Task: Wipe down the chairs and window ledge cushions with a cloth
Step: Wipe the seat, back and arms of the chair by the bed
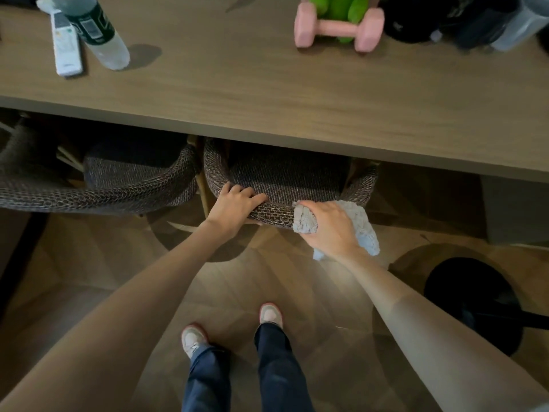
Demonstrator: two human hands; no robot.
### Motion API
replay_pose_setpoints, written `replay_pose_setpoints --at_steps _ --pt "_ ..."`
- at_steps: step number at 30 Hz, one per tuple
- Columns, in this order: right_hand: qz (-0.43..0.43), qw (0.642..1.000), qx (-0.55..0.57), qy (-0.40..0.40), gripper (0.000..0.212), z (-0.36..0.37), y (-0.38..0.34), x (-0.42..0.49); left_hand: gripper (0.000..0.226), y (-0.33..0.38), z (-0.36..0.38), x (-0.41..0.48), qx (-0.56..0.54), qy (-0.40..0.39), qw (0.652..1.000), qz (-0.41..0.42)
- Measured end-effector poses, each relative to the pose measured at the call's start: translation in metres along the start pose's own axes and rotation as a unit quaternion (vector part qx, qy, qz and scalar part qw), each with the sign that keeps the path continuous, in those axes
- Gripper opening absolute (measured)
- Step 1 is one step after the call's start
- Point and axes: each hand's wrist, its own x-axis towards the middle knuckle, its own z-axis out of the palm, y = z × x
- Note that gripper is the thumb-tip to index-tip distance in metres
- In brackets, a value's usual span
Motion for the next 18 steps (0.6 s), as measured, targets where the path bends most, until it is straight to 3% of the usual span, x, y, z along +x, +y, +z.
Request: replay_pose_setpoints --at_steps 8,18 --pt "-0.046 0.998 -0.044 -0.031 0.052 0.001 -0.002 -0.031 0.046 0.021 0.013 -0.033 -0.004 0.013 1.000 -0.001" --pt "-0.075 0.993 -0.040 -0.076 0.056 0.021 -0.046 -0.133 0.047 0.052 0.051 -0.140 -0.001 0.019 1.000 0.003"
